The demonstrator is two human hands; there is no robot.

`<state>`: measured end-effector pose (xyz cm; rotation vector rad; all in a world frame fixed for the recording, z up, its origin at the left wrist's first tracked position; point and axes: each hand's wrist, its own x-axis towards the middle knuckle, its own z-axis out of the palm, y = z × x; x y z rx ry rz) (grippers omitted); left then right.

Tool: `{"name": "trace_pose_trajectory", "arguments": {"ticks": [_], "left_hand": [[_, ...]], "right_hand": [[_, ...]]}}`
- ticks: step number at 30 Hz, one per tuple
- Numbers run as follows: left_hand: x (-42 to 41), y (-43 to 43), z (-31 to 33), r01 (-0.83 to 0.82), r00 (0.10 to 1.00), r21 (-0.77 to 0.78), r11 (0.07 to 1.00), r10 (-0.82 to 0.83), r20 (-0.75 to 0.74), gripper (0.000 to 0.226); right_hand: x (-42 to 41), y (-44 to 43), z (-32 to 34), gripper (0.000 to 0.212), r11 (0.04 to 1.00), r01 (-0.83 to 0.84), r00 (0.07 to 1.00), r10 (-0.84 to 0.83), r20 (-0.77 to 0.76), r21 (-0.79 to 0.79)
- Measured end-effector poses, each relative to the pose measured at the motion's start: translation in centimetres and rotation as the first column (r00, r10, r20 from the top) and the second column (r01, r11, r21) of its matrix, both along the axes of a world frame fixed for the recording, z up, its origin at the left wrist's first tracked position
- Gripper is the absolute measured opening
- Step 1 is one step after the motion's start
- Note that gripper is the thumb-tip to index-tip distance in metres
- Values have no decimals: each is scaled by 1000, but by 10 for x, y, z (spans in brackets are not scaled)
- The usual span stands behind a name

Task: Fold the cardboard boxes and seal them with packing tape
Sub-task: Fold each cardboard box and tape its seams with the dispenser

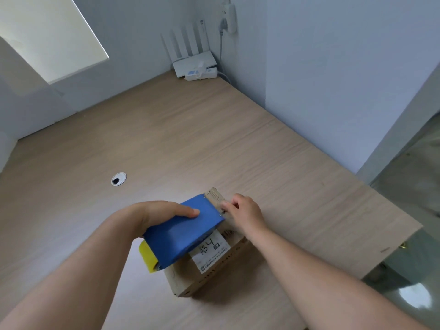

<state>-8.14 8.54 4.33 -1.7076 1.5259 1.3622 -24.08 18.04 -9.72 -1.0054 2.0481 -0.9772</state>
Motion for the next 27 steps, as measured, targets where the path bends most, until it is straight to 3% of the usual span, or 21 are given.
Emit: {"name": "trace_pose_trajectory", "arguments": {"ticks": [3, 6, 9, 13, 25, 27], "left_hand": [[26, -5, 4, 5, 996, 66, 998, 1, -88, 70], [74, -11, 0, 33, 992, 125, 992, -16, -129, 67], [130, -12, -6, 58, 989, 208, 976, -29, -143, 66], [186, -10, -17, 41, 988, 232, 972, -4, -154, 82], [191, 15, -37, -79, 994, 137, 987, 89, -64, 62], [179, 17, -43, -108, 994, 55, 993, 108, -12, 51]], "right_hand": [[-1, 0, 0, 41, 1000, 7, 997, -6, 71, -19], [-2, 1, 0, 37, 999, 18, 989, -14, 146, -29], [-1, 0, -1, 34, 999, 16, 993, -12, 115, -32], [-1, 0, -2, 35, 999, 26, 992, -22, 122, -35], [1, -5, -3, 36, 999, 13, 1000, -12, 25, -44], [2, -4, -2, 35, 999, 12, 1000, -11, 1, -48]]}}
